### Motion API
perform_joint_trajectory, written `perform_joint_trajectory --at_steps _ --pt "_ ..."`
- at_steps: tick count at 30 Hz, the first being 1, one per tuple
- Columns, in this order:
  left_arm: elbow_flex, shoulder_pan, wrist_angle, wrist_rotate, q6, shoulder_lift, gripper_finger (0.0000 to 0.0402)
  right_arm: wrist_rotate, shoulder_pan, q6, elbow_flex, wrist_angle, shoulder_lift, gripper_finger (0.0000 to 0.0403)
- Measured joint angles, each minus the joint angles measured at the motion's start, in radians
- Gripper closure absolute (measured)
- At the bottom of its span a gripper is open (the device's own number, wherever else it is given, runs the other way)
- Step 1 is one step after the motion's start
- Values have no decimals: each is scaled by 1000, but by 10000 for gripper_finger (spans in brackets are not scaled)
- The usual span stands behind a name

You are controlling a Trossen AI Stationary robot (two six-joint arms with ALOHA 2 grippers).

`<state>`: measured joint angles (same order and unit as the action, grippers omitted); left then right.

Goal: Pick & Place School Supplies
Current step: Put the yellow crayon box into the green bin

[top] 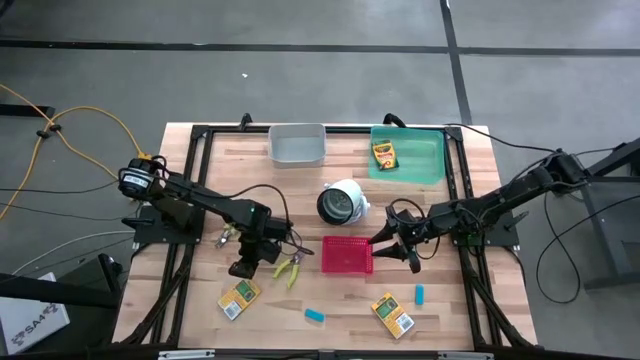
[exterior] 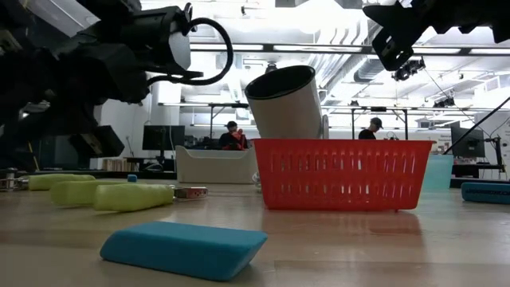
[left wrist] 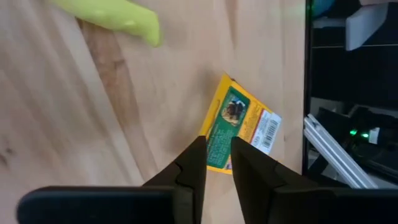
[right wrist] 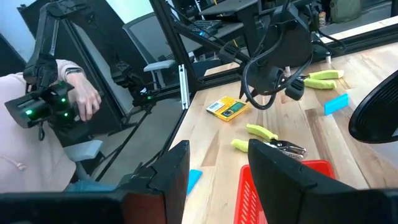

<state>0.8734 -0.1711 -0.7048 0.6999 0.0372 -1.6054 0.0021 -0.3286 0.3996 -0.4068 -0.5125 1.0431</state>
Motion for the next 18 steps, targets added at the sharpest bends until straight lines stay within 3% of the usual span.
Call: perform_joint_trajectory --at_steps 8,18 --pt "-18 -9 14 -54 11 0 296 0 0 0 0 0 0 248" --pt "-34 -50 40 -67 15 -7 292 -1 0 0 0 0 0 248"
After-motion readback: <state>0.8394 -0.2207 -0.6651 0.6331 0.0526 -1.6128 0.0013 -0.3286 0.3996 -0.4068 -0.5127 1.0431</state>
